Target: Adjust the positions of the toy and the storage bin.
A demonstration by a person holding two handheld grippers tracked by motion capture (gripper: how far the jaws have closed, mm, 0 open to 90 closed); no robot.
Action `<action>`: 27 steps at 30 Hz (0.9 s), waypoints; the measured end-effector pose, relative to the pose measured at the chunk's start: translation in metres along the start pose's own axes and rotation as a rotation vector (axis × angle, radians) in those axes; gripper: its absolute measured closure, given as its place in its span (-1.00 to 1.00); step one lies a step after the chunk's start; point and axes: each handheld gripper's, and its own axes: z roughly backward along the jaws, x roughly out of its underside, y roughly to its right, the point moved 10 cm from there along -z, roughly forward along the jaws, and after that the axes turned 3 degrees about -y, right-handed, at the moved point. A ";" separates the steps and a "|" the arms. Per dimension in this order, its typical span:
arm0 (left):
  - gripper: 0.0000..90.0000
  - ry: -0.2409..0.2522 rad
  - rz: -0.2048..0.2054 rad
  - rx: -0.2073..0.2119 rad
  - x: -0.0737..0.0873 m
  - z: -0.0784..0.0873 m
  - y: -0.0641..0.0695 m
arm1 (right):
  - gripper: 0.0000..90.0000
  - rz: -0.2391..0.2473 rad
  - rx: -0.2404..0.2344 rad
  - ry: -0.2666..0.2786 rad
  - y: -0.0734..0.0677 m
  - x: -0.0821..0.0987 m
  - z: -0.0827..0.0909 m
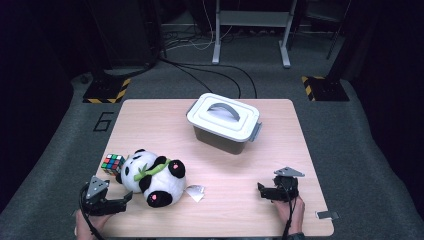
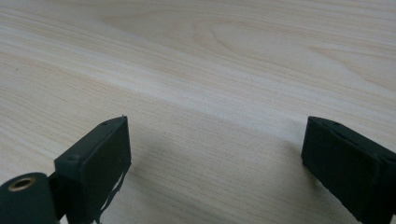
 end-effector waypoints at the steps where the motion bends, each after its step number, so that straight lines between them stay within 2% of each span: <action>1: -0.96 -0.006 0.001 -0.009 0.003 -0.003 -0.001 | -0.83 0.005 -0.003 0.000 0.000 0.000 0.000; 2: -0.97 -0.006 0.001 -0.009 0.003 -0.003 -0.001 | -0.83 0.005 -0.003 0.000 0.000 0.000 0.000; 7: -1.00 -0.077 0.039 -0.011 0.022 -0.021 -0.004 | -0.85 0.003 -0.015 -0.004 -0.001 -0.001 -0.001; 9: -1.00 -0.096 0.042 -0.017 0.026 -0.024 -0.005 | -0.86 0.002 -0.021 -0.006 -0.001 -0.001 -0.001; 12: -1.00 -0.087 0.044 -0.027 0.025 -0.026 -0.006 | -0.86 0.009 -0.031 -0.005 -0.001 -0.002 -0.001; 14: -1.00 -0.122 0.043 -0.033 0.027 -0.028 -0.006 | -0.87 0.004 -0.049 -0.011 -0.004 -0.003 0.000; 20: -1.00 -0.123 0.045 -0.033 0.027 -0.028 -0.006 | -0.87 0.034 -0.068 -0.005 -0.008 -0.009 0.003; 27: -1.00 -0.120 0.046 -0.035 0.028 -0.028 -0.006 | -0.87 0.075 -0.089 0.019 -0.011 -0.032 0.016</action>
